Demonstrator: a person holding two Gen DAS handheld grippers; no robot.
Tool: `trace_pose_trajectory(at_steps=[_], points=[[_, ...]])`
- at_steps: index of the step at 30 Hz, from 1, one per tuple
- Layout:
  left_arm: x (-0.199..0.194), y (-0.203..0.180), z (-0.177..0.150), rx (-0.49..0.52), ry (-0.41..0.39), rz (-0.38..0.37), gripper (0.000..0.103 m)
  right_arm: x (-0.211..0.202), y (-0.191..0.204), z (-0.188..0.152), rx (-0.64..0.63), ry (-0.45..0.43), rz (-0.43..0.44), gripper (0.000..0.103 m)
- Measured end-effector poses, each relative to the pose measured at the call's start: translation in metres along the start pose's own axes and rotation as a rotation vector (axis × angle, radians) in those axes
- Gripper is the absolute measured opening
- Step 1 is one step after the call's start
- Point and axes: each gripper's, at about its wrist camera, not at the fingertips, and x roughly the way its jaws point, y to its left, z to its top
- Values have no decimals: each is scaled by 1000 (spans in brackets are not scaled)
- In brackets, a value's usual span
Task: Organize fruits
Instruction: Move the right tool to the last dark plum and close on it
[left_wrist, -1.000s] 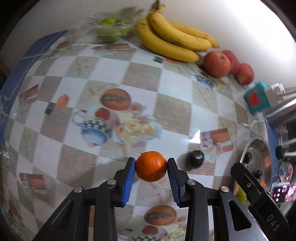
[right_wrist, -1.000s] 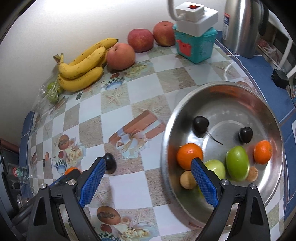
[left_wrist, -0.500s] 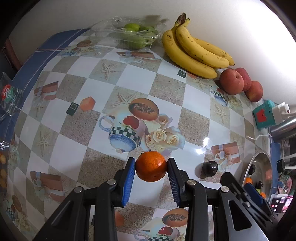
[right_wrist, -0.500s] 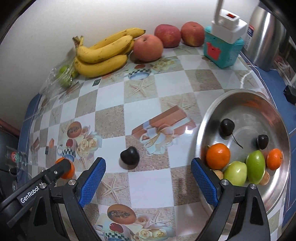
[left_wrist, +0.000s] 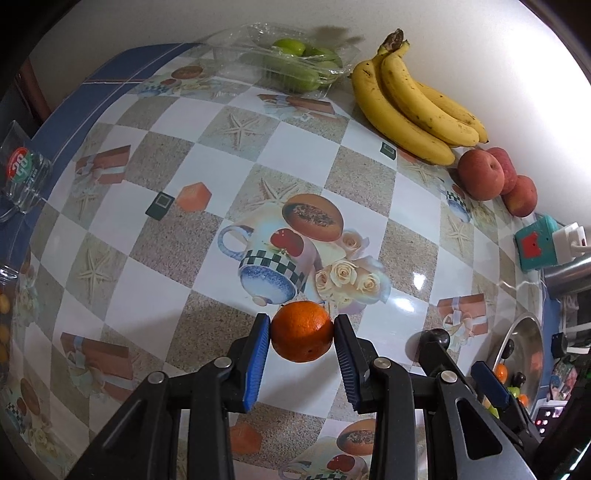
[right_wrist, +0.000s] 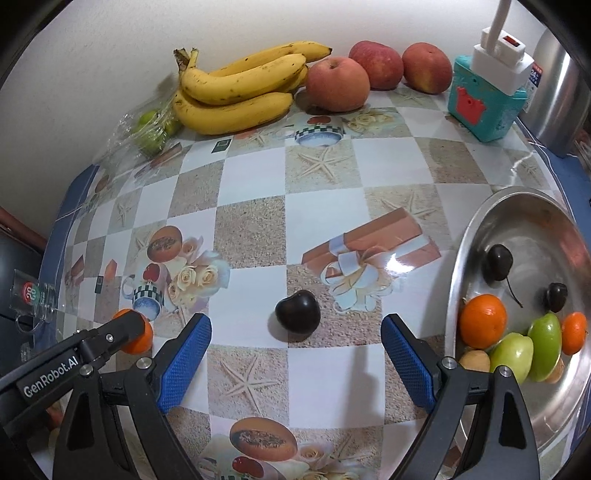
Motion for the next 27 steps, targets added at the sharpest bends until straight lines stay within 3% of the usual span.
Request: trace_pose_trajectory(at_steps=[6,9,13,15,19,21,27], points=[[-1,-1,-1,4,-1,-5,38,8,0,1,-13,10,2,91],[0,-2,-1,5,1,-6,38,11,-1,2,-19,18,12,75],[2,-2,-1,2,5,-10,38,14,-2,3,-10,10,10,72],[2,-3,-1,1,6,-12,38,14,-3,4,-2,5,16,60],[2,-3,-1,0,4,-16,38,15,-5,5,19,-3,26,57],[1,-2,0,-2,3,-15,38,17,-8,6,38,-4,38,48],[2,-2,0,-3,5,-14,38,19,-7,4,51,4,58,40]])
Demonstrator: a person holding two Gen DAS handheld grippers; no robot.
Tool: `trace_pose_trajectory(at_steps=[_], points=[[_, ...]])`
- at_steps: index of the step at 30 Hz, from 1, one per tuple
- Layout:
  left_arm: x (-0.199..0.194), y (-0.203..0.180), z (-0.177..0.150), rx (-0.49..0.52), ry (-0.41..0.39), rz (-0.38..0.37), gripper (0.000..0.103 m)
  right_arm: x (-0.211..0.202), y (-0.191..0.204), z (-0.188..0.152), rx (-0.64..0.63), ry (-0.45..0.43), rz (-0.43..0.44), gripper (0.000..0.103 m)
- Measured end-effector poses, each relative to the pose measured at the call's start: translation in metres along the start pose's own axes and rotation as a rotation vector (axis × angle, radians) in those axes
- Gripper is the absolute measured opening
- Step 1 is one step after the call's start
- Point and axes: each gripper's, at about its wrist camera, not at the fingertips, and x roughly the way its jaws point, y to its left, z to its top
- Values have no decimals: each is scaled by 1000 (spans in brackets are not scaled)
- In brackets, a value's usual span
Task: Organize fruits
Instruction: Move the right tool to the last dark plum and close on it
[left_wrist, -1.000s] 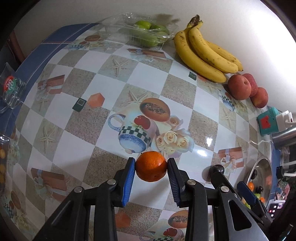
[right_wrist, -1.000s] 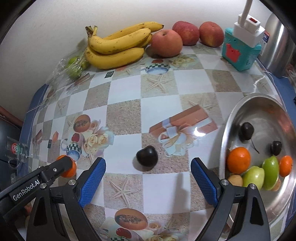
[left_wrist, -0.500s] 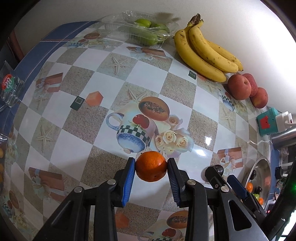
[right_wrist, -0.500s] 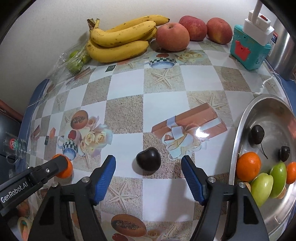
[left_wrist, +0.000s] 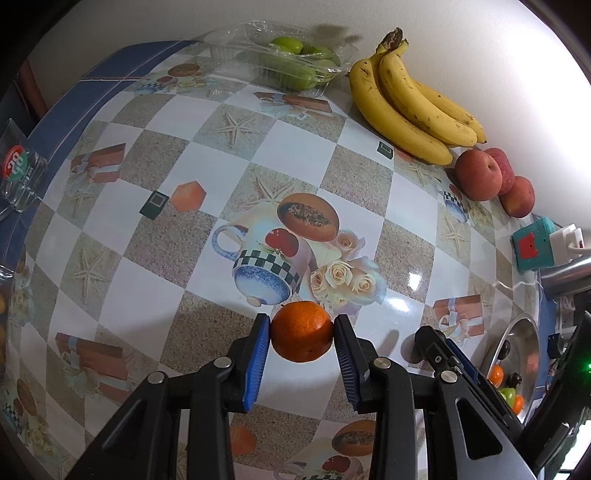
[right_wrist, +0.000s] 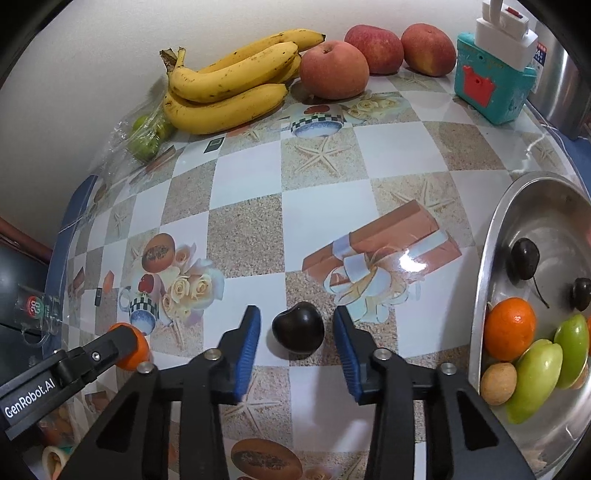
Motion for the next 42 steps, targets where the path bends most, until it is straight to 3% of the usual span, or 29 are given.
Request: trace_pose_trajectory(at_steps=[11,24,30,42], points=[[0,-2,0,1,2,-2,38,1,-5,-1,27,-3,24,31],[-1,-1,0,1,-1,1,38,-2,-6,-3,47,2,70,30],[-6,-3,1,5,-18,-1,38,-16,-7,-3,75,-8,118,30],[-22,-13,0,38,-57,-8,38,-51,-7,-4,76,-40,95,30]])
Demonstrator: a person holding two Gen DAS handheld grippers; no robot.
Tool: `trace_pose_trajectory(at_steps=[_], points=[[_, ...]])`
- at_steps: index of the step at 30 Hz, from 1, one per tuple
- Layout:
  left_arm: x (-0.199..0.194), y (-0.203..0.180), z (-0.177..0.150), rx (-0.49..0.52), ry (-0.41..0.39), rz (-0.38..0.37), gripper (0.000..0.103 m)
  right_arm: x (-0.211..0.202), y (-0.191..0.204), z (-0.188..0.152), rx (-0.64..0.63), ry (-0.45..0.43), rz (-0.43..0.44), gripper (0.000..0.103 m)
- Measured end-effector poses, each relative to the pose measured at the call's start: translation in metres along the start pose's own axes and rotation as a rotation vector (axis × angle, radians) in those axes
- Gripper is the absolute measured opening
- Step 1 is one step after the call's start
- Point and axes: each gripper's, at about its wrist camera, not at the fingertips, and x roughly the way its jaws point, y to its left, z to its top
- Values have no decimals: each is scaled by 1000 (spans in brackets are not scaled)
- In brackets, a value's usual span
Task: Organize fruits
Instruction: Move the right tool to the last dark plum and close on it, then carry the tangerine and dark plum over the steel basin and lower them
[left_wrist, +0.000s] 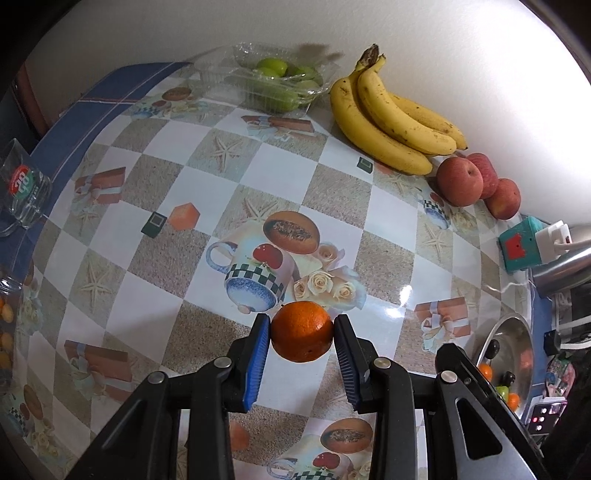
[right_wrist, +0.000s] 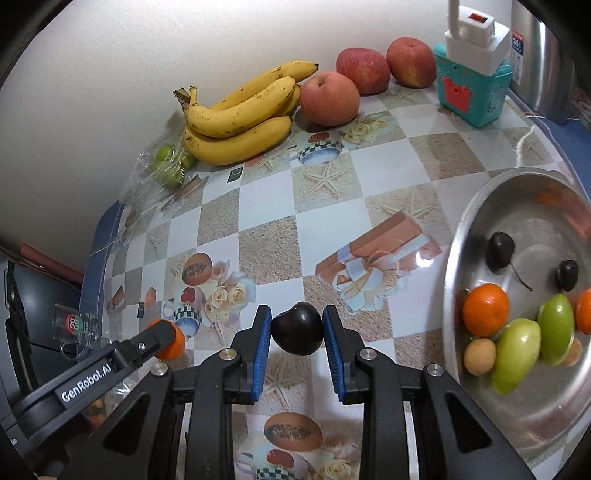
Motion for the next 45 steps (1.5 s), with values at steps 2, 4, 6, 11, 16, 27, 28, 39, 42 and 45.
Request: trace_pose_trajectory(at_steps=[2,4,6,11,16,27,28,39,42,45], points=[[-3,-3,-1,9,-3,-4,38,-5,-3,-2,2,-1,-9,29],[-4,-6,-2,18,-6,-7,38,-9,-6,-3,3,-3,-19,30],[-6,-11,-3,33,-10,-6,38,-13,-9,-3,3,-4,-27,29],[-6,-20,-7,54,-7,-17,38,-25,-22,-1,18,-24,-49,30],[-5,-37,-15,86,12,-54,38,-37,-48,2,79,-45,-75,29],[-8,-110,-46,268,46,-142,38,-72,-97,1,185,-106,-137,30],[-8,-115,-49,280,49,-149,38,-77,-101,0,194,-115,-142,30],[-13,-173,-92,440,80,-235,38,-115,-131,-22,260,-182,-156,30],[-12,-183,-102,467,86,-243,38,-121,-138,-29,271,-188,-163,30],[-10,-191,-112,487,106,-254,38,-123,-145,-36,275,-181,-185,30]])
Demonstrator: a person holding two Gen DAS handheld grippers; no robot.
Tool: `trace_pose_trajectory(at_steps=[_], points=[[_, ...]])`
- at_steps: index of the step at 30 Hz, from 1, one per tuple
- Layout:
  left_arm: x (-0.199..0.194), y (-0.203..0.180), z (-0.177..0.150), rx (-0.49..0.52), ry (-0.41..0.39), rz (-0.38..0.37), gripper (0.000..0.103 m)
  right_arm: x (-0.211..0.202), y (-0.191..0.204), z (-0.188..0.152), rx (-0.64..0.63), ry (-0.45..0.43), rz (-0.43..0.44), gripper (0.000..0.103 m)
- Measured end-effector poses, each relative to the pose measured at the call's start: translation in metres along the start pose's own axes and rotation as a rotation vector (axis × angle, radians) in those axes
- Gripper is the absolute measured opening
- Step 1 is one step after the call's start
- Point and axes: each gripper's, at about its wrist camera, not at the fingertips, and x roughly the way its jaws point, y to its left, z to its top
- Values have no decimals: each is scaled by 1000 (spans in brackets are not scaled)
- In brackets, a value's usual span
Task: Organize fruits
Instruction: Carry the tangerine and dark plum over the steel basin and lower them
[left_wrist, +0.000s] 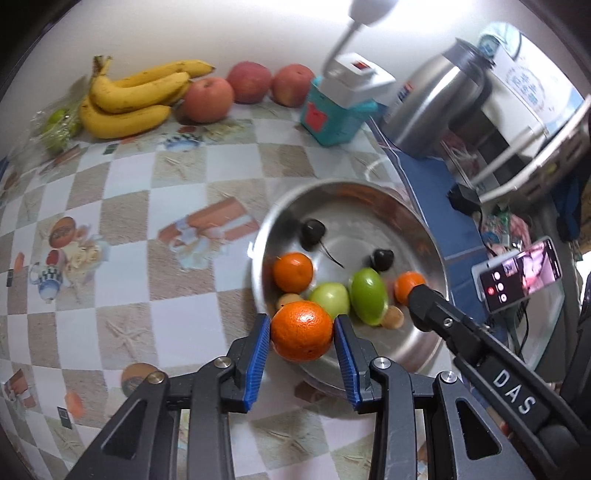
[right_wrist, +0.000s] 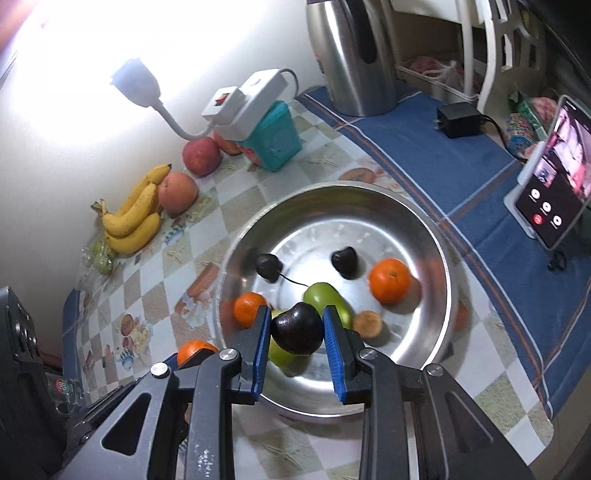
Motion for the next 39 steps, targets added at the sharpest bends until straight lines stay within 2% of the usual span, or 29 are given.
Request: trace_pose_trajectory(at_steps=[12,20,39], points=[[23,-24,-10,48,55,13,38,-2,-27,-7,43,2,-28,30],[35,-25,-14,46,77,34,38,21,-41,-12,95,70,-34,30],[46,-25,-17,44,100,60,39,32,-48,-17,135,124,-43,30]])
